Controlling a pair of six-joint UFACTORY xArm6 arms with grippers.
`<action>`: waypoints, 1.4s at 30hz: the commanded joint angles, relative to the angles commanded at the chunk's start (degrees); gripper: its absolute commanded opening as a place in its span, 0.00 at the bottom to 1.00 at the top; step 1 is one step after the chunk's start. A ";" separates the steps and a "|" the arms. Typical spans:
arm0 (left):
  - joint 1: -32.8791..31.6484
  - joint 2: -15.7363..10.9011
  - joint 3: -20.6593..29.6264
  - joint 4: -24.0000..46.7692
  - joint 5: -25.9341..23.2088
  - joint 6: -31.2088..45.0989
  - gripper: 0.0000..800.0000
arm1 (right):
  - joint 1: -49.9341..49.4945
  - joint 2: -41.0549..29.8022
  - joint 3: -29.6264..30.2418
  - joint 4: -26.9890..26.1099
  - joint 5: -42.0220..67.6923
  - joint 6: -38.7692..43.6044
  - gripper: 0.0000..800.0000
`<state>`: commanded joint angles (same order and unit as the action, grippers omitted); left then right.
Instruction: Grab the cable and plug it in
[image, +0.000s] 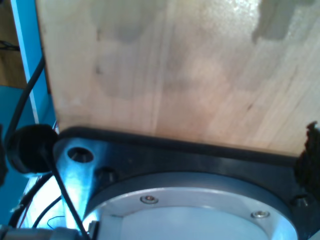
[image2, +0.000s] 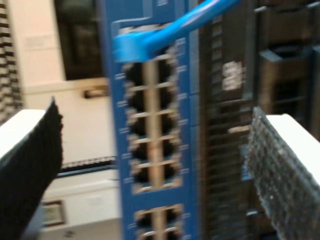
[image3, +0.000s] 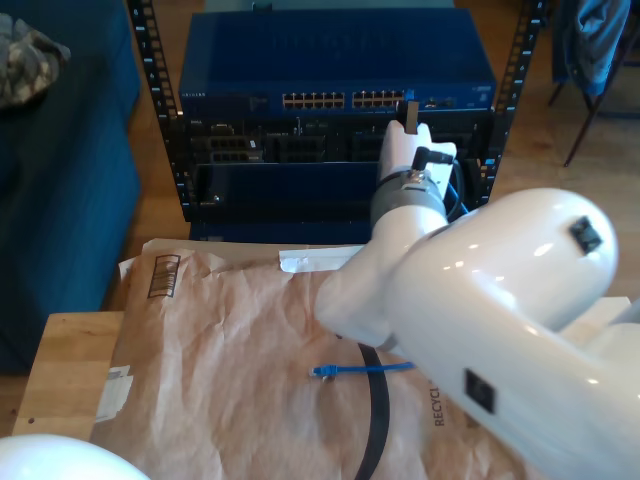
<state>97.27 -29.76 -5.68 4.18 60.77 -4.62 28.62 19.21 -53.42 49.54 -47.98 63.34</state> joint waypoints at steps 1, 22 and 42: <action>-0.09 0.00 0.00 0.00 -0.18 0.00 1.00 | -1.14 -1.14 0.62 -0.18 2.55 -0.97 0.73; -0.09 0.00 0.00 0.00 -0.18 0.00 1.00 | -41.67 -34.90 15.91 -0.62 68.13 -47.21 1.00; -0.09 0.00 0.00 0.00 0.00 -0.09 1.00 | -77.10 -39.74 9.76 -37.54 117.10 -47.03 1.00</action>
<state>97.19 -29.76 -5.68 4.18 60.77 -4.70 -48.48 -20.53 -43.66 12.00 69.12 16.31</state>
